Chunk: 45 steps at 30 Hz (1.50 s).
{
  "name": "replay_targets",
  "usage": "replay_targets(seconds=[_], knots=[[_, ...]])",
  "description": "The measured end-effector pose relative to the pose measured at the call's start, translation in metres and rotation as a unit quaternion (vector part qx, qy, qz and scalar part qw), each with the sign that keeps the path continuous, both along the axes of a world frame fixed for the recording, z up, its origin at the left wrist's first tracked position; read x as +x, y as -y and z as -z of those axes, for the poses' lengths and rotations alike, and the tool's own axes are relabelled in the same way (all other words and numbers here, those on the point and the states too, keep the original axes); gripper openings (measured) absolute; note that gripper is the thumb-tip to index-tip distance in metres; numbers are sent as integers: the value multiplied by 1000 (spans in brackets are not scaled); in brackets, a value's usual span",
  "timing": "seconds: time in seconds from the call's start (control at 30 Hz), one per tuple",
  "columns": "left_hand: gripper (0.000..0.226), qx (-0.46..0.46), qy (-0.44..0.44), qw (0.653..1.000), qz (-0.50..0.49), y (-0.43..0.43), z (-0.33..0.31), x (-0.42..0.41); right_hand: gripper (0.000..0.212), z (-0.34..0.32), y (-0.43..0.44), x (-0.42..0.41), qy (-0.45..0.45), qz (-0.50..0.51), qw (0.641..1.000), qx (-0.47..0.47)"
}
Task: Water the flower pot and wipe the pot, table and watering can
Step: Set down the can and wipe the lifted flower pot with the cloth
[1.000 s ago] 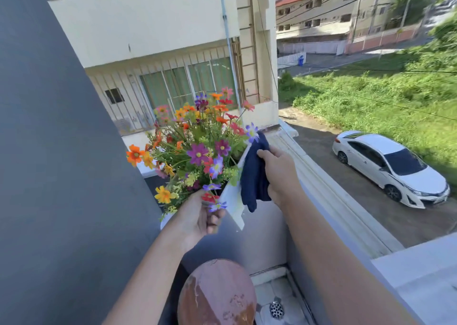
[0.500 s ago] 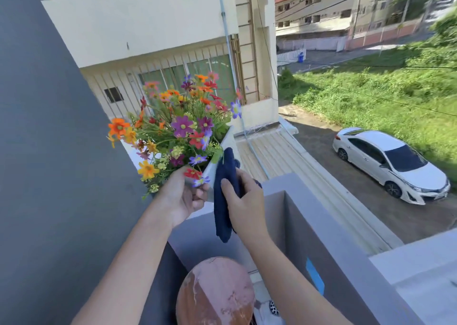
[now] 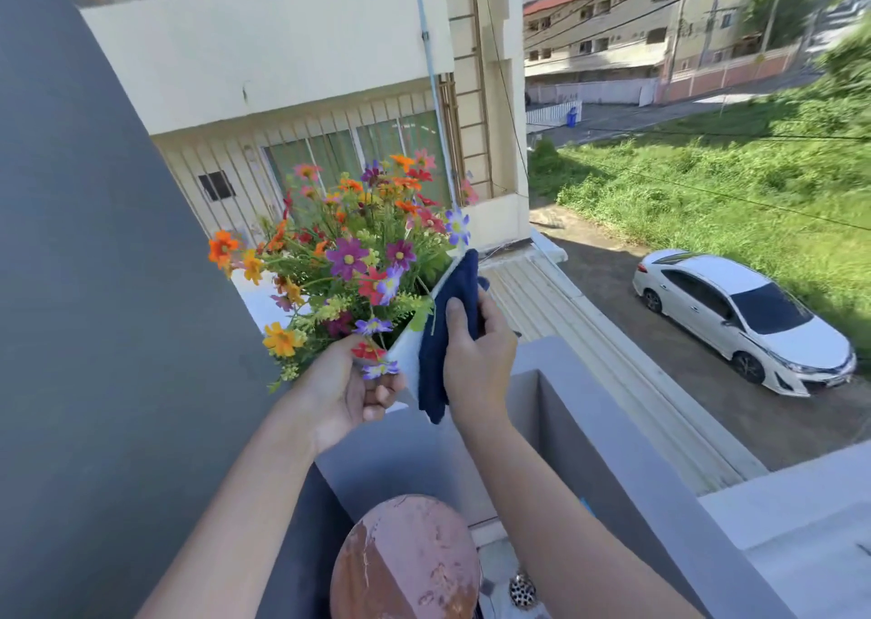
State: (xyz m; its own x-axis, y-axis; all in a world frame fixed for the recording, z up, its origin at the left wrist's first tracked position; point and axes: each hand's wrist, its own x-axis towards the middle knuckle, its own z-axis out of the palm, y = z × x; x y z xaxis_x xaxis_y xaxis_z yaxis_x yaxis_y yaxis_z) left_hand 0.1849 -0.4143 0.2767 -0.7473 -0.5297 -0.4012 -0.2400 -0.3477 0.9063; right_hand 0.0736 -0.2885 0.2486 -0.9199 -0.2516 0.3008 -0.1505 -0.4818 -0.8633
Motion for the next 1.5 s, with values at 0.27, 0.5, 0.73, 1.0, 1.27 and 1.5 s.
replay_targets(seconds=[0.27,0.5,0.73,1.0,1.27,1.5], knots=[[13,52,-43,998,11,-5,4,12,18,17,-12,-61,16,49,994,94],[12,6,5,1000,24,4,-4,10,18,15,-39,-73,8,-85,984,159],[10,-38,60,993,91,42,-8,23,25,-10,-41,-117,37,-218,951,217],[24,-70,24,992,100,55,0,30,44,-5,-36,-128,145,-352,906,185],[18,-168,3,980,104,85,8,36,25,-30,-45,-99,138,-272,936,174],[29,-233,-9,972,-41,44,9,20,37,-14,-38,-96,93,-179,960,195]])
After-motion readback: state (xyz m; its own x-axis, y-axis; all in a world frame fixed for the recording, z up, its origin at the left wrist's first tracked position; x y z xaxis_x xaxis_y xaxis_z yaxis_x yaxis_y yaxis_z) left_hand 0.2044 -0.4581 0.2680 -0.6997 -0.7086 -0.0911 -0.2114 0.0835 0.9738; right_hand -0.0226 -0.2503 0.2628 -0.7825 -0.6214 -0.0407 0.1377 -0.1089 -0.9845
